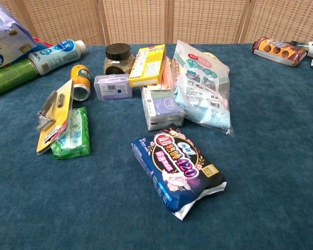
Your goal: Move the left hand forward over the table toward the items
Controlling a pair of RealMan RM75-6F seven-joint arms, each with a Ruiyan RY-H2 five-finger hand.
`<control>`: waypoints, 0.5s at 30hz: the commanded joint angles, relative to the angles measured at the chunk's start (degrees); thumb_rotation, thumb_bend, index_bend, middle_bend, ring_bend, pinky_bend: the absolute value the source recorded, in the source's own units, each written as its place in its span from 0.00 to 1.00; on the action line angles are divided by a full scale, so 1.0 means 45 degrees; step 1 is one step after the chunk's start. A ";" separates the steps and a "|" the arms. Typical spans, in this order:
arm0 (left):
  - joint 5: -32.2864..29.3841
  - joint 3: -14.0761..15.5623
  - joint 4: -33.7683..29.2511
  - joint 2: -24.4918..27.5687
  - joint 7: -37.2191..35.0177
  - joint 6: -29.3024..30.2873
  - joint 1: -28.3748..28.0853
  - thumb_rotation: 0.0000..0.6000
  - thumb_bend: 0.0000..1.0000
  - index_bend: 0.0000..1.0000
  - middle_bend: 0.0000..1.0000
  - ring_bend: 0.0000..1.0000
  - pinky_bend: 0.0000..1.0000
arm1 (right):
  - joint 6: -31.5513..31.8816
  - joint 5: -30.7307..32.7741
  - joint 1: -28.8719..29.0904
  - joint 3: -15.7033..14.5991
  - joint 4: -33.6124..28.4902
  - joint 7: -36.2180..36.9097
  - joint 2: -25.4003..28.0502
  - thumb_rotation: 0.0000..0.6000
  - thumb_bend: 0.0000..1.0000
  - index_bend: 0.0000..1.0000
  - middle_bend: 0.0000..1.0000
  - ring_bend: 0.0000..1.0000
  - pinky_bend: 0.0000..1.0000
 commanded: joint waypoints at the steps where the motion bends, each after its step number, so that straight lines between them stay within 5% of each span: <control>1: 0.0031 0.0012 0.0015 -0.0006 -0.0002 -0.0019 -0.0007 1.00 0.00 0.10 0.00 0.00 0.00 | -0.0030 -0.0016 -0.0013 0.0030 -0.0027 -0.0003 0.0015 1.00 0.00 0.00 0.00 0.00 0.00; 7: 0.1081 0.0030 0.0953 -0.0333 -0.0431 -0.0722 -0.0686 1.00 0.00 0.10 0.00 0.00 0.00 | 0.0056 -0.0038 -0.0038 0.0211 -0.0144 0.0047 0.0085 1.00 0.00 0.00 0.00 0.00 0.00; 15: 0.3347 -0.0666 0.3973 -0.1333 -0.2866 -0.2830 -0.3840 1.00 0.00 0.00 0.00 0.00 0.00 | 0.0096 -0.0026 -0.0054 0.0402 -0.0465 -0.0099 0.0169 1.00 0.00 0.00 0.00 0.00 0.00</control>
